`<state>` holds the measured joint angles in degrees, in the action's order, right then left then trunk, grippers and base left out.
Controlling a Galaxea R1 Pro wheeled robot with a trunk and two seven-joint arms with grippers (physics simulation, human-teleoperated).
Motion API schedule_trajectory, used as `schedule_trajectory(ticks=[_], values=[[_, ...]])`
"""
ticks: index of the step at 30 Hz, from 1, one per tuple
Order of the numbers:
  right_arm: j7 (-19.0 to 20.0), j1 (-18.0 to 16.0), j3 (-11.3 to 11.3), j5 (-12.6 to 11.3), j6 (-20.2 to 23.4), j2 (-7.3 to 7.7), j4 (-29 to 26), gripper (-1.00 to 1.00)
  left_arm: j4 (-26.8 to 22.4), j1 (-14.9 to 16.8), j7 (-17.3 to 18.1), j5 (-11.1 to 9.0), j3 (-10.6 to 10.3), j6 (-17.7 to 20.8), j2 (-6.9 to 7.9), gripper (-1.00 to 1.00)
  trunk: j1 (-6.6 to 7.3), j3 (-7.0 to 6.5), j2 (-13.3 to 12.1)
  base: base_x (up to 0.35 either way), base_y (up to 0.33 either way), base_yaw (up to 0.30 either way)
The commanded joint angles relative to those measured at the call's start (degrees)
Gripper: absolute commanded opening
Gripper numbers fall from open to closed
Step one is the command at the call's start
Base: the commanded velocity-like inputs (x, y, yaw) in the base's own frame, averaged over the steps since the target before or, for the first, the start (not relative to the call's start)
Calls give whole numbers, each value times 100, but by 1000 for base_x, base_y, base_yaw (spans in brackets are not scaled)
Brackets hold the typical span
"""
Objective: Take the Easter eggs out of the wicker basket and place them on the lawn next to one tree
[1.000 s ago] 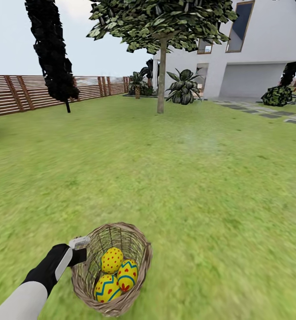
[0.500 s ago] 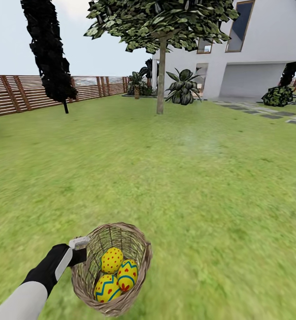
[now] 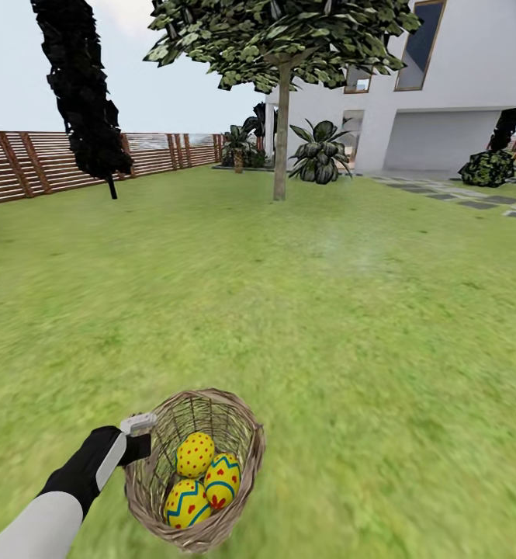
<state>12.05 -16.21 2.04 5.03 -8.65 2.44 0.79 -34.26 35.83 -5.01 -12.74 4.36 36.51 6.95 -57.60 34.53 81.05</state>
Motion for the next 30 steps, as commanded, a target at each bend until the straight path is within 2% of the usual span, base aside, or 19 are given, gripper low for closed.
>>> schedule_trajectory(ticks=[1, 18, 30], values=[[-1, -5, 15, 51, -31, 2, 8, 100, -10, 3, -44, -97, 4, 23, -1, -100, -3, 5, 3, 329, 0, 0], [-1, -5, 15, 51, -31, 2, 8, 100, -10, 3, -44, -97, 4, 23, -1, -100, -3, 5, 3, 329, 0, -1], [1, -5, 15, 54, -31, 2, 8, 100, -10, 3, -44, -97, 4, 23, -1, -100, -3, 5, 3, 329, 0, -82]])
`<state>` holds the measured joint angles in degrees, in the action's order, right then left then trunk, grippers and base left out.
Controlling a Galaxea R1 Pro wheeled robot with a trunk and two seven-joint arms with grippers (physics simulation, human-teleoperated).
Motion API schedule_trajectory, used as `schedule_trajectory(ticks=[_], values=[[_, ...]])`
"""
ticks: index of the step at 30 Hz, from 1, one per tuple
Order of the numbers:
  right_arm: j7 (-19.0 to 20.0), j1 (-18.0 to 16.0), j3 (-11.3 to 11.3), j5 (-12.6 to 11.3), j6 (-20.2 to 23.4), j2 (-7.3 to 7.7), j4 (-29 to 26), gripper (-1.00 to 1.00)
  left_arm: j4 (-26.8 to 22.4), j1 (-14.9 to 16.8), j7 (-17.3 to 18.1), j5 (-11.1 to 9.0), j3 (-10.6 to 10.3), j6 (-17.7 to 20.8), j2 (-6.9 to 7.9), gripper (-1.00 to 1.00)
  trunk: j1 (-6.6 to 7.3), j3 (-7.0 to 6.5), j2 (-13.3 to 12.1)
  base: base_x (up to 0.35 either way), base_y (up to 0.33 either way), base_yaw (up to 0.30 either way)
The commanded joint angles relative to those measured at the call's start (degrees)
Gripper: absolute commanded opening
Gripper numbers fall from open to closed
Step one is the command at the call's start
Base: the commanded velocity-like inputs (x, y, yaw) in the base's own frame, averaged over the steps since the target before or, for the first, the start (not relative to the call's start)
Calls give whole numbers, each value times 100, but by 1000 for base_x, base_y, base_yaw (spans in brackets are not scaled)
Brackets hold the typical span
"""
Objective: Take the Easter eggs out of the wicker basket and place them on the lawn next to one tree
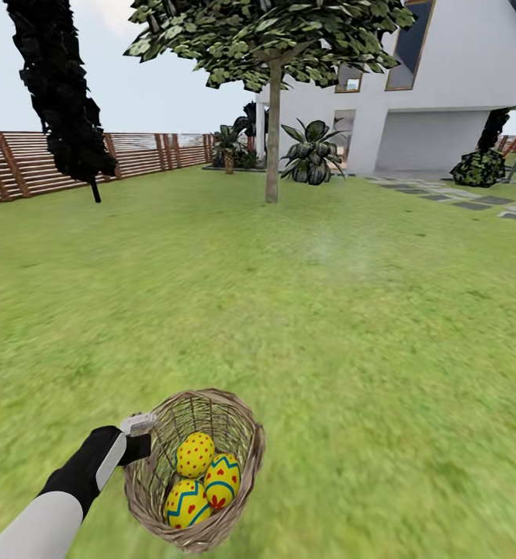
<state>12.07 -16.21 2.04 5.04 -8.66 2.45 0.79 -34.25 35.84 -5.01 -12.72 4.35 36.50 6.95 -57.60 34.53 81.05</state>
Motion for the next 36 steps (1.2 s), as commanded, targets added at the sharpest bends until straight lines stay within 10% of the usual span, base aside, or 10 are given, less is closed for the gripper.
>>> schedule_trajectory(ticks=[1, 36], values=[[-2, -5, 15, 50, -30, 2, 8, 100, -11, 2, -43, -99, 4, 24, -1, -100, -3, 5, 3, 329, 0, -106], [-3, -5, 15, 49, -30, 2, 8, 100, -11, 2, -43, -99, 4, 24, -1, -100, -3, 5, 3, 329, 0, -4]])
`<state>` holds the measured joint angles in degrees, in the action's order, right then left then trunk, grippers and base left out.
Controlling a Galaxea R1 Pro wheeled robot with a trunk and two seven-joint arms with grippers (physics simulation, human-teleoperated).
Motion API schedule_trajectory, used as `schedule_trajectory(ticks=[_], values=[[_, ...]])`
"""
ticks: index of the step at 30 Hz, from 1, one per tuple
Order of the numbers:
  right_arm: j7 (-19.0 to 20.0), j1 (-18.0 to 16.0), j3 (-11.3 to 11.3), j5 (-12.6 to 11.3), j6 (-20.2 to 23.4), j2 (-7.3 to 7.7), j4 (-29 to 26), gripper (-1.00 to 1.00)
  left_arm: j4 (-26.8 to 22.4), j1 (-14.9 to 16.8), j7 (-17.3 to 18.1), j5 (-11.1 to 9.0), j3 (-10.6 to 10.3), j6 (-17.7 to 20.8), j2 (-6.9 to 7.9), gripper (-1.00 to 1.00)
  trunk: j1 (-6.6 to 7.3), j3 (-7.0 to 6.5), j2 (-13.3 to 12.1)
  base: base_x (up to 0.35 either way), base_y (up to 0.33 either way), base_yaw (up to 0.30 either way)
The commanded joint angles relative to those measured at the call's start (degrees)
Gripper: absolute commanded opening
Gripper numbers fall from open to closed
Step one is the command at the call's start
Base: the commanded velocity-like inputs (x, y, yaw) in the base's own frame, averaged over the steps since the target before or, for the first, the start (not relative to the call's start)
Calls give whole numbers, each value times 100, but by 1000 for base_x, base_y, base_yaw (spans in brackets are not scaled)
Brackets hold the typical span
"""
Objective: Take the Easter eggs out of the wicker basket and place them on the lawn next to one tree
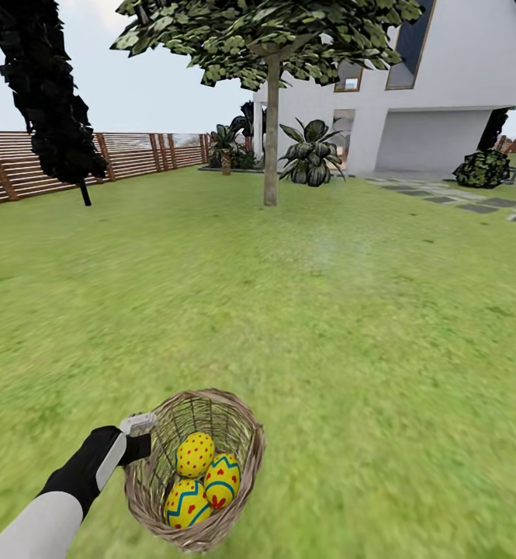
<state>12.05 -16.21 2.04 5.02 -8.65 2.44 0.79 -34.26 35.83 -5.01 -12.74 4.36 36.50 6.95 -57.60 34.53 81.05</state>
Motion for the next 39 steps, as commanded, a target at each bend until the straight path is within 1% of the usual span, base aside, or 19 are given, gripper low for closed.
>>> schedule_trajectory(ticks=[1, 13, 33, 39], values=[[-1, -5, 15, 52, -29, 2, 10, 100, -10, 3, -44, -97, 4, 23, -1, -100, -3, 5, 3, 329, 0, 0], [-1, -5, 17, 43, -13, -7, 16, 100, -23, 3, -44, -104, 4, 23, -1, -100, -3, 5, 3, 319, 0, 0], [-1, -5, 16, 43, -16, -3, 11, 100, -25, 3, -44, -104, 18, 22, 8, -100, -3, 5, 3, 10, 0, 0], [-1, -5, 15, 44, -17, -5, 13, 100, -25, 3, -44, -103, 27, 22, 17, -100, -3, 5, 3, 287, 0, 0]])
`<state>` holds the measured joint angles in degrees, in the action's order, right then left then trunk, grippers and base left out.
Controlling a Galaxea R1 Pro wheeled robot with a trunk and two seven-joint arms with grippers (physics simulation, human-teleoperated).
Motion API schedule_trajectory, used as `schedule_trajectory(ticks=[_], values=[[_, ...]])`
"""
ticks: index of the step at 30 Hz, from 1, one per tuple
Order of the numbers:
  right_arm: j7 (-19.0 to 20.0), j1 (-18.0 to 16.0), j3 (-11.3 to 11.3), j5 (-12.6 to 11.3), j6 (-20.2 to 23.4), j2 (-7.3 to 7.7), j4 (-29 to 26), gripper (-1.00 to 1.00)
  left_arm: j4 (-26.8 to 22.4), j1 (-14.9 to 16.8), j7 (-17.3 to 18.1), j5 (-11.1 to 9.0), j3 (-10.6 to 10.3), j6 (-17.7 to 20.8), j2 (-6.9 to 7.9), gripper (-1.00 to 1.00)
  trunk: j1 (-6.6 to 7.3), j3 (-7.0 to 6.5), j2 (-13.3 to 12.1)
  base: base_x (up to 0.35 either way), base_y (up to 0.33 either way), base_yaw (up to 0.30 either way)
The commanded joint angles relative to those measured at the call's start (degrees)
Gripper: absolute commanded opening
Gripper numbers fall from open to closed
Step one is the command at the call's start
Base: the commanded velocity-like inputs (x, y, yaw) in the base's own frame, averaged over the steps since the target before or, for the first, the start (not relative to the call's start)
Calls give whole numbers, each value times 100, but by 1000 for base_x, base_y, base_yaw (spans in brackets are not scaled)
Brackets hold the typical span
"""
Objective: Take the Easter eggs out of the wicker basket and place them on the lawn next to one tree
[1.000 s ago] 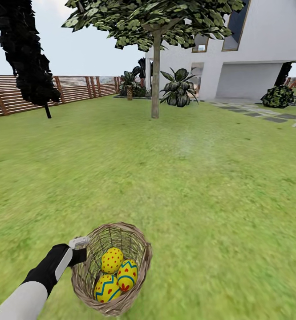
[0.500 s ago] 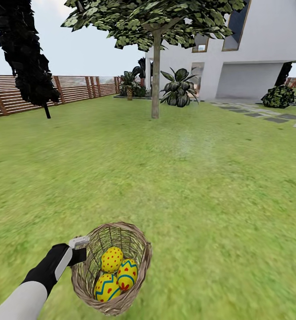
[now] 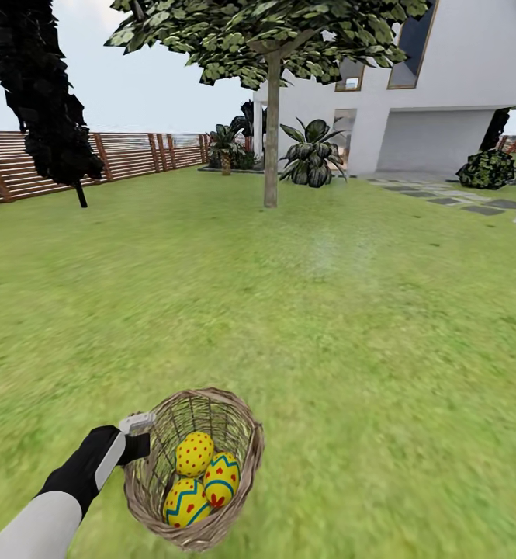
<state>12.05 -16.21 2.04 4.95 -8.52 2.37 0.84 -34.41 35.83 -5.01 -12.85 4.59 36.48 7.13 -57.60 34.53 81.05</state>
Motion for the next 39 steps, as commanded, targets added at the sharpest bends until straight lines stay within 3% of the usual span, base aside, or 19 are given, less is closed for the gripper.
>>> schedule_trajectory(ticks=[1, 39], values=[[-1, -5, 15, 52, -32, 3, 9, 100, -11, 3, -44, -91, 3, 25, -1, -100, -3, 5, 3, 338, 0, 0], [-1, -5, 15, 59, -45, 15, 4, 100, 3, 3, -35, -104, 25, 25, 70, -100, -3, 5, 3, 340, 0, 0]])
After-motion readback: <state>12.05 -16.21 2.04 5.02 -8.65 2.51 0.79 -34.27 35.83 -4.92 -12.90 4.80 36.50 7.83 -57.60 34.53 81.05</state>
